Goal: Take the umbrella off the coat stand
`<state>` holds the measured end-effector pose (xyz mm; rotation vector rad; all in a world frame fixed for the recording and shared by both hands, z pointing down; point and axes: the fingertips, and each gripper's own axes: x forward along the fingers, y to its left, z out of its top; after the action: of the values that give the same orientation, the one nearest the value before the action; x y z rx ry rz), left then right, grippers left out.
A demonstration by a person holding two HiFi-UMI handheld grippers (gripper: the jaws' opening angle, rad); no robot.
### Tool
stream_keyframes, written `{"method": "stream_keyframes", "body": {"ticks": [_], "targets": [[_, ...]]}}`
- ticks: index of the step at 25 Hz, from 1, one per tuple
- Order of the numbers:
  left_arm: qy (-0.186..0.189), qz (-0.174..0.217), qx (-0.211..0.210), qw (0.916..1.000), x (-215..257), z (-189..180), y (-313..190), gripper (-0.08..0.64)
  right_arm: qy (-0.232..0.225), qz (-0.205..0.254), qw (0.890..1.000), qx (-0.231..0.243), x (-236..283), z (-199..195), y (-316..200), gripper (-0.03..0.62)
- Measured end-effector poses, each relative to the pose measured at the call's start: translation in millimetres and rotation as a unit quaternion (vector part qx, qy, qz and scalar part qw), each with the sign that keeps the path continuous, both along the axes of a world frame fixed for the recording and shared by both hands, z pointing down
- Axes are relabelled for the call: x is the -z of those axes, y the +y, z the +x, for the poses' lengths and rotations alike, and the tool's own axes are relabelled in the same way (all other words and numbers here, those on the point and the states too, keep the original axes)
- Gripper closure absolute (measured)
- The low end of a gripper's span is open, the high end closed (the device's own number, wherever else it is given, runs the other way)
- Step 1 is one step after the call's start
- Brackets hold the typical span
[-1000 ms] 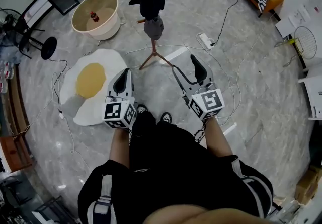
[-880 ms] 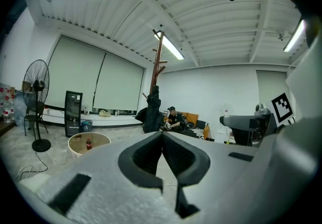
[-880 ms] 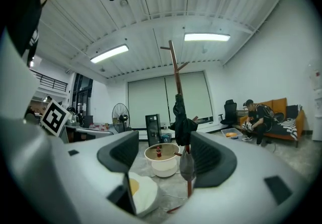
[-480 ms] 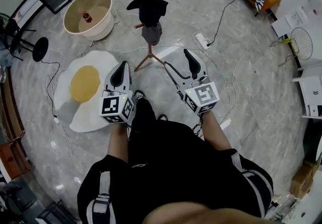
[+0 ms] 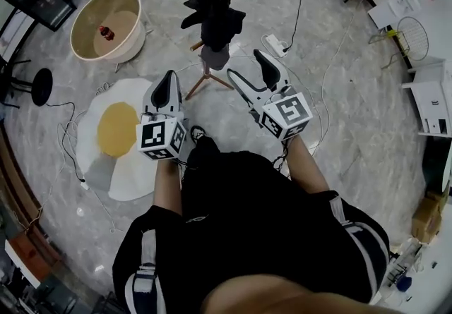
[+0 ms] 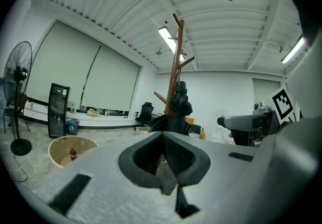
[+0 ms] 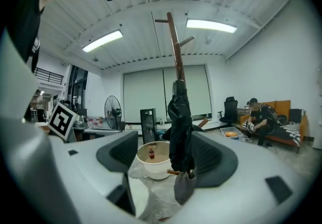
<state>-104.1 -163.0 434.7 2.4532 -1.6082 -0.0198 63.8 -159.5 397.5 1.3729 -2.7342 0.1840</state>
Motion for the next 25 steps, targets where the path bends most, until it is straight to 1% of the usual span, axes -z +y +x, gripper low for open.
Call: {"method": "stream_keyframes", "body": {"ticks": [5,11,14,17,20,25], "targets": [[0.018,-0.012,-0.023,0.9995,-9,-6,-31,0.556,0.009,-0.012,1.0,-0.026,1,-1,-29,0.245],[0.033,-0.03,-0.032,0.9985,-20,-9,-54,0.557,0.026,-0.013,0.999,-0.043,5,-3,-57,0.24],[0.032,-0.037,-0.036,0.9981,-26,-8,-66,0.557,0.027,-0.014,0.999,-0.042,4,-7,-74,0.235],[0.03,-0.035,-0.031,0.9985,-24,-9,-80,0.557,0.023,-0.009,0.999,-0.039,6,-9,-92,0.224],[0.035,-0.037,-0.026,0.9984,-23,-7,-89,0.556,0.019,-0.01,0.999,-0.037,6,-8,-112,0.216],[0.037,-0.035,-0.006,0.9987,-20,-12,-106,0.555,0.017,-0.014,1.0,-0.013,3,-21,-139,0.199]]}}
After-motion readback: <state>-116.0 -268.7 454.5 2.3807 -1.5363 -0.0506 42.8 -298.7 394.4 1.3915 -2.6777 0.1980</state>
